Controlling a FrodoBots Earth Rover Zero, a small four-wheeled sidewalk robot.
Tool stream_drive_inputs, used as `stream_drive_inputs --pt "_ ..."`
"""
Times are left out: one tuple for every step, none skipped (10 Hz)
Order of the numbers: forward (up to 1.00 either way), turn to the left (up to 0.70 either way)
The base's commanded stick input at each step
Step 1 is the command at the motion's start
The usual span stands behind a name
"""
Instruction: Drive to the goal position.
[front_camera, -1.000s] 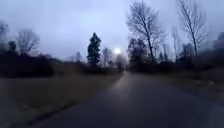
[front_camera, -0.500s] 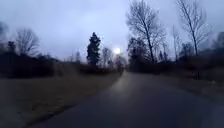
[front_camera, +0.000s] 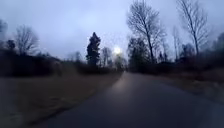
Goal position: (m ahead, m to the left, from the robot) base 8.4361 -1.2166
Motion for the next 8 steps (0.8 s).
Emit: stream_drive_inputs --pt "0.45 -0.27" --pt "0.45 -0.27" --pt "0.45 -0.23" --pt "0.45 -0.1" --pt "0.45 0.0" --pt "0.45 0.0" --pt "0.45 0.0" --pt "0.45 0.0"
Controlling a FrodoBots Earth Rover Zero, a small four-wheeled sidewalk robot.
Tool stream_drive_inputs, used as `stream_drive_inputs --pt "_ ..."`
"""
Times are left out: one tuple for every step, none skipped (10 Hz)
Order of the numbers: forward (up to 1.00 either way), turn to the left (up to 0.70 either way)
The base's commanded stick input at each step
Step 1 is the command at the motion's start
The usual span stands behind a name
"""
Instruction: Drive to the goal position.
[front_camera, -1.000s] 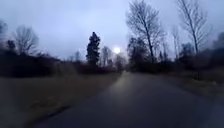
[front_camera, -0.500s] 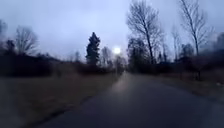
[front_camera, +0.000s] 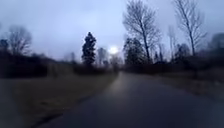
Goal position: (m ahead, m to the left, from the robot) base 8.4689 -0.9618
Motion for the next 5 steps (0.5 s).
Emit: stream_drive_inputs --pt "0.45 0.0" --pt "0.45 0.0" --pt "0.45 0.0" --pt "0.45 0.0" --pt "0.45 0.0"
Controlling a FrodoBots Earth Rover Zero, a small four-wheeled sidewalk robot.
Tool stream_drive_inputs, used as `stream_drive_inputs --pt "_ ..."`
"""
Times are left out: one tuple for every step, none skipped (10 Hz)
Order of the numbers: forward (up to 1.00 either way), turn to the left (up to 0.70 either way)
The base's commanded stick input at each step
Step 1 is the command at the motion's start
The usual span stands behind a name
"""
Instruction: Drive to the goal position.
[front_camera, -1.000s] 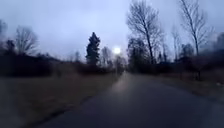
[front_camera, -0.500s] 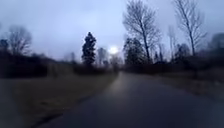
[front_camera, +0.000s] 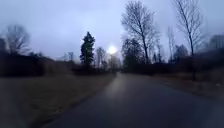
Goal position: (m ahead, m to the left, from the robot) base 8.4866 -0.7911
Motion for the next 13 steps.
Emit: stream_drive_inputs --pt "0.45 0.0" --pt "0.45 -0.13" --pt "0.45 -0.21" --pt "0.45 -0.27" --pt "0.45 -0.27" --pt "0.45 -0.25" --pt "0.45 -0.14" --pt "0.45 -0.04" --pt "0.45 0.0" --pt "0.45 0.0" --pt "0.45 0.0" --pt "0.45 0.0" --pt "0.45 0.0"
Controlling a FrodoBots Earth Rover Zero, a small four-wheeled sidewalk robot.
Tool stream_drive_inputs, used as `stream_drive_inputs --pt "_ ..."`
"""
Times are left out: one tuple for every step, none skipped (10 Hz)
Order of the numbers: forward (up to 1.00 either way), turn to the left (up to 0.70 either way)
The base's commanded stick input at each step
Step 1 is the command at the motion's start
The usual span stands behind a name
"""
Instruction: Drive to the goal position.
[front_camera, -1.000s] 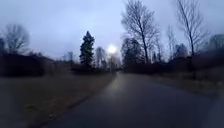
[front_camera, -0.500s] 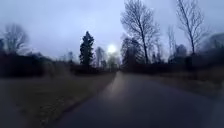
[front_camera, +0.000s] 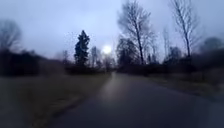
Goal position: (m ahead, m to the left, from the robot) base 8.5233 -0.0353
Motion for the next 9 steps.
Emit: stream_drive_inputs --pt "0.45 0.0" --pt "0.45 0.0" --pt "0.45 0.0" --pt "0.45 0.0" --pt "0.45 0.0" --pt "0.45 0.0" --pt "0.45 0.0" --pt "0.45 0.0" --pt "0.45 0.0"
